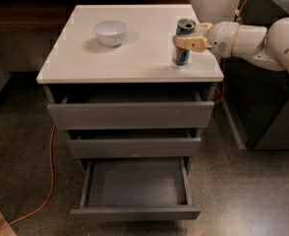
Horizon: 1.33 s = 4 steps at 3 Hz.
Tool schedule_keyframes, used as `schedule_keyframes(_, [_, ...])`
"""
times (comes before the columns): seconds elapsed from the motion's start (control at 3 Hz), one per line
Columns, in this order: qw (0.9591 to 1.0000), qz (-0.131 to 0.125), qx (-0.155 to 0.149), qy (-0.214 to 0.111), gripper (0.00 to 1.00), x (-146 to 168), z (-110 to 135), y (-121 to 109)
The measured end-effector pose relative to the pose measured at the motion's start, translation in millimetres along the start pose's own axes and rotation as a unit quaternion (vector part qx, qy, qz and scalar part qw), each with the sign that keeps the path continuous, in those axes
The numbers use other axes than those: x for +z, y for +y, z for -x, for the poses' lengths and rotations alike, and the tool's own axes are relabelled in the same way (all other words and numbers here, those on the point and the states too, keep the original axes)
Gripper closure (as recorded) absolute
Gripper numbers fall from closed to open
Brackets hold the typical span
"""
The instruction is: Place redbull can into bottom drawer
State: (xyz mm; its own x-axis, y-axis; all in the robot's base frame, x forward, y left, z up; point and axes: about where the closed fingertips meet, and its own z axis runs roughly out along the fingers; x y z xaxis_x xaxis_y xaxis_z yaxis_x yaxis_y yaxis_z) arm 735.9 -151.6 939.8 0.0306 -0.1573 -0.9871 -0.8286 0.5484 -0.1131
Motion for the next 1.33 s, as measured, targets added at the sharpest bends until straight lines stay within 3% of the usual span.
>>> schedule_keyframes(0.67, [0.9979, 0.053, -0.034, -0.012, 1.0, -22.7, 17.0, 79.5])
schedule_keyframes(1.0, [0.9967, 0.08, -0.017, 0.002, 1.0, -21.8, -2.5, 108.1])
schedule_keyframes(1.33, [0.9951, 0.097, 0.009, 0.018, 1.0, -13.7, -44.7, 127.6])
